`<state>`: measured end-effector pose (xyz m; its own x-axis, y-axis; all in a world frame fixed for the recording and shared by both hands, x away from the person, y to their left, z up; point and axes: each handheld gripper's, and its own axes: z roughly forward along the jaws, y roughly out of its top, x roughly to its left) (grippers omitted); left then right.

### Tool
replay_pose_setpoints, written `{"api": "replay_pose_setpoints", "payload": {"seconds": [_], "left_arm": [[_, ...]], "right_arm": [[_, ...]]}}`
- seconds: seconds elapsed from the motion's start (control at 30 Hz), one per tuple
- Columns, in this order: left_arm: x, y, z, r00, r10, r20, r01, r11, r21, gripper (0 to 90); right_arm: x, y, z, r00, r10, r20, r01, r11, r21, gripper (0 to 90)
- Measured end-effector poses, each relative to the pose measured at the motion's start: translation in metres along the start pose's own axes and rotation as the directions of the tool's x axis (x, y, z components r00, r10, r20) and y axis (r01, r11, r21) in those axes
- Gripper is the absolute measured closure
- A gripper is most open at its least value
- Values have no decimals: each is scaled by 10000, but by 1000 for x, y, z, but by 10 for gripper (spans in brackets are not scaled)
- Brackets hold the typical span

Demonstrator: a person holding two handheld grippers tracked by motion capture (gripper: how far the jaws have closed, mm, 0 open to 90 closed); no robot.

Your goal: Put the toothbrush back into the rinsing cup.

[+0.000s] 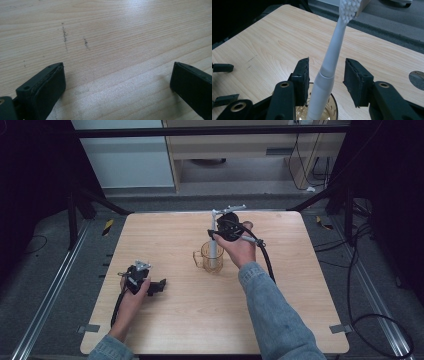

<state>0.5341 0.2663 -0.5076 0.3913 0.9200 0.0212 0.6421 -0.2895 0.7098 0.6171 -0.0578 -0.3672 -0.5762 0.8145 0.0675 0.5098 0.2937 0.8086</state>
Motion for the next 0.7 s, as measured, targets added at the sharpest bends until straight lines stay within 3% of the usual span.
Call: {"api": "replay_pose_setpoints", "payload": {"seconds": [0.37,0.7], "left_arm": [[0,0,0,10000,5,7,-5,10000,0,0],[0,0,0,10000,1,7,-1,10000,-6,0]], "right_arm": [[0,-3,-15,9991,-302,285,304,9995,-52,461],[-14,-12,-28,9977,-240,636,234,9997,102,372]]}}
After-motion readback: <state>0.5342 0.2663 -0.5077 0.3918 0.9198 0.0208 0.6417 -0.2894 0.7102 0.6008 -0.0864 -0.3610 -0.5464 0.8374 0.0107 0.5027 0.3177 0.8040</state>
